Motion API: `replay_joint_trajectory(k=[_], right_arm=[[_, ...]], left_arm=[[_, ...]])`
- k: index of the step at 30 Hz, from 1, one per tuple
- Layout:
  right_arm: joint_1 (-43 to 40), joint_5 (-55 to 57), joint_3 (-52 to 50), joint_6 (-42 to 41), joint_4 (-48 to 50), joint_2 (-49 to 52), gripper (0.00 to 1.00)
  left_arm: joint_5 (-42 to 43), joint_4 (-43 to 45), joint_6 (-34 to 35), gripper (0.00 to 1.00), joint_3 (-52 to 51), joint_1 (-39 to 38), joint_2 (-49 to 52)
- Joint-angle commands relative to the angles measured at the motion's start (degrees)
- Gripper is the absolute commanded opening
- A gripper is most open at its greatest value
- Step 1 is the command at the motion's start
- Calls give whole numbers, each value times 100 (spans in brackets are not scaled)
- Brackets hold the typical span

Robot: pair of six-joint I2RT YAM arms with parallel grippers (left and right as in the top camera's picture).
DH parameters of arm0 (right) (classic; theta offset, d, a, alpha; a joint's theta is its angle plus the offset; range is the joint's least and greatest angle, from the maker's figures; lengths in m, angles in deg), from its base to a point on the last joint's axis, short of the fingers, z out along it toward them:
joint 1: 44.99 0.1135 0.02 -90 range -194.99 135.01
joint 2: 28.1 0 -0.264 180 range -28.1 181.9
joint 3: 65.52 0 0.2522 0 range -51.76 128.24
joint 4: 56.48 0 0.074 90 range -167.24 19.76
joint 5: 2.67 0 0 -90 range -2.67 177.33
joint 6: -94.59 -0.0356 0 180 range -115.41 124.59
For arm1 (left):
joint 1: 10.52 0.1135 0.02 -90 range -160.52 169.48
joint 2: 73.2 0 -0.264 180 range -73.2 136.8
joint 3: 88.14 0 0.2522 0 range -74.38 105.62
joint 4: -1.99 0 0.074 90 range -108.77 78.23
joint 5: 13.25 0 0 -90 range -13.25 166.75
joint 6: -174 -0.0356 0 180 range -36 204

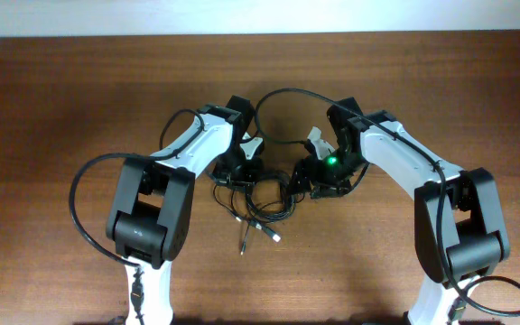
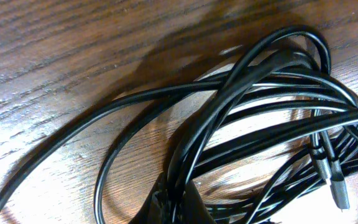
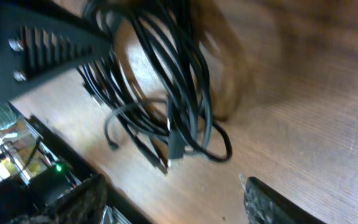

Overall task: Untangle cables
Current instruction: 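Grasp cable strands with the right gripper beside the left gripper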

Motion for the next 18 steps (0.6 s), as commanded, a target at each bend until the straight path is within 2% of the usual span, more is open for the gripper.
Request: replay_joint_trajectory(k=[1,3,10,18], right_arm=[[142,48,-28,-190,273,11,63],[334,699,-28,-579,387,17,63],[610,1670,-28,-802,472,17,61],[610,1766,-505,-892,717,17,61]], left_arm=[[-153,107,-28,0,-114,42,7],[-153,87,-28,0,-114,42,7],[-153,90,-26,0,-114,42,7],[-151,61,-26,0,-114,42,7]])
